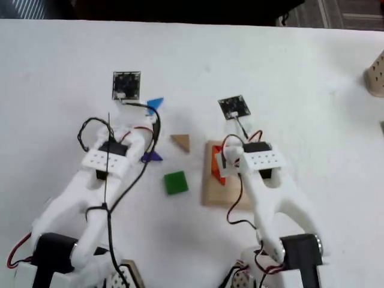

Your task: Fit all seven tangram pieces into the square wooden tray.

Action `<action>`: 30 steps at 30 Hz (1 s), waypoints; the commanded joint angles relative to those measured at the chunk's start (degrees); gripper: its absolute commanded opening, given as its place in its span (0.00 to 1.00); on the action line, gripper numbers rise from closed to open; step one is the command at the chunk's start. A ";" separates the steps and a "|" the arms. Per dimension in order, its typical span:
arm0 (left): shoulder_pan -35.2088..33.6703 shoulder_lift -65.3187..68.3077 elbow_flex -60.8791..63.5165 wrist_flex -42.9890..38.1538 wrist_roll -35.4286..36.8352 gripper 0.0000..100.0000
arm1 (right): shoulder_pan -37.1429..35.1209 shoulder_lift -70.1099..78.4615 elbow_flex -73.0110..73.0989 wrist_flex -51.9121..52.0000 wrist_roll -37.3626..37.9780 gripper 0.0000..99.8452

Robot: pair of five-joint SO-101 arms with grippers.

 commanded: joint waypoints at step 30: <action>-0.57 0.22 -3.69 -1.85 0.09 0.02 | -5.93 1.54 -2.81 8.13 0.09 0.02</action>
